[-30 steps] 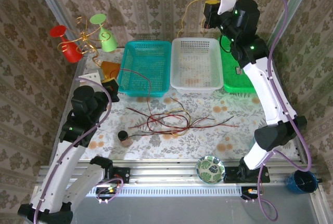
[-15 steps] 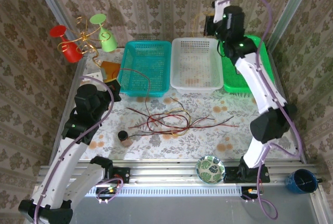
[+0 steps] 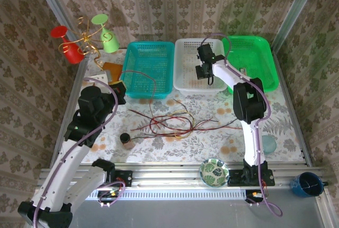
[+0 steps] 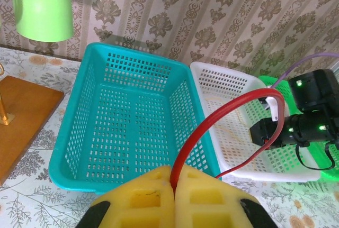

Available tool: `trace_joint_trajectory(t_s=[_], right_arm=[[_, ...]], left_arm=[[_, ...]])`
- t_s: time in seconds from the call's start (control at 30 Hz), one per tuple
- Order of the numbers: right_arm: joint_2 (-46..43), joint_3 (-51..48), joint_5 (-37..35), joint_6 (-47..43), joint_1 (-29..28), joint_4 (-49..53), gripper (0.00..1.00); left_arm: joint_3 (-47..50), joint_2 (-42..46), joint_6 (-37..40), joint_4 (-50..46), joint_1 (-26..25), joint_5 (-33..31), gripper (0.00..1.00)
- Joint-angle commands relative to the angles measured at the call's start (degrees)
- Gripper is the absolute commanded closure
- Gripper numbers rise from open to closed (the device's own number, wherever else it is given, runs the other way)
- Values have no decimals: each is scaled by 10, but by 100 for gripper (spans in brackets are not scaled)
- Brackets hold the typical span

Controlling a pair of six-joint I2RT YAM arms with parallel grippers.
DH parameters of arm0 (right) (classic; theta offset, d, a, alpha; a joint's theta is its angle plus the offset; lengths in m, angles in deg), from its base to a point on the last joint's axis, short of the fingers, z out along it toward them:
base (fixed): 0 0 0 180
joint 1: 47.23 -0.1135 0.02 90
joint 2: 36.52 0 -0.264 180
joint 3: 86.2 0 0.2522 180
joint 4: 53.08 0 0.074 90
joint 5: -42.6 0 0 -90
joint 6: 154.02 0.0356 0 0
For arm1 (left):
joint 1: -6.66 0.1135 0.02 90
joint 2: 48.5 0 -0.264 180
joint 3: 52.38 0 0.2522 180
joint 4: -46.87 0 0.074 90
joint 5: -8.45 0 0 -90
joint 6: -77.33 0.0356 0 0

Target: Untangle the cables

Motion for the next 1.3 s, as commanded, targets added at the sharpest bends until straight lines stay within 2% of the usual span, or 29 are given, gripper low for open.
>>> trace_joint_trajectory(t_s=[0.0, 0.17, 0.2, 0.4, 0.53, 0.67, 0.9, 1.1, 1.27], right_arm=[[-9, 39, -2, 6, 3, 41, 81], [-78, 31, 18, 8, 3, 37, 42], [-93, 29, 20, 6, 4, 38, 36], [-181, -17, 26, 0, 4, 41, 20], [-243, -75, 45, 7, 5, 27, 19], [-302, -136, 75, 25, 4, 8, 18], [-366, -198, 107, 46, 4, -14, 18], [-384, -212, 115, 50, 6, -12, 18], [-400, -221, 122, 46, 10, -6, 17]], left_arm=[[-11, 2, -2, -11, -7, -8, 100], [-41, 1, 7, -21, -17, -49, 100], [-50, -2, 13, -22, -18, -52, 100], [-130, -42, 42, -28, -21, -52, 100], [-216, -91, 68, -36, -22, -43, 100], [-304, -144, 93, -38, -22, -68, 100], [-429, -230, 161, 26, -22, -110, 100], [-459, -284, 221, 80, -22, -150, 100], [-413, -321, 266, 69, -22, -200, 100]])
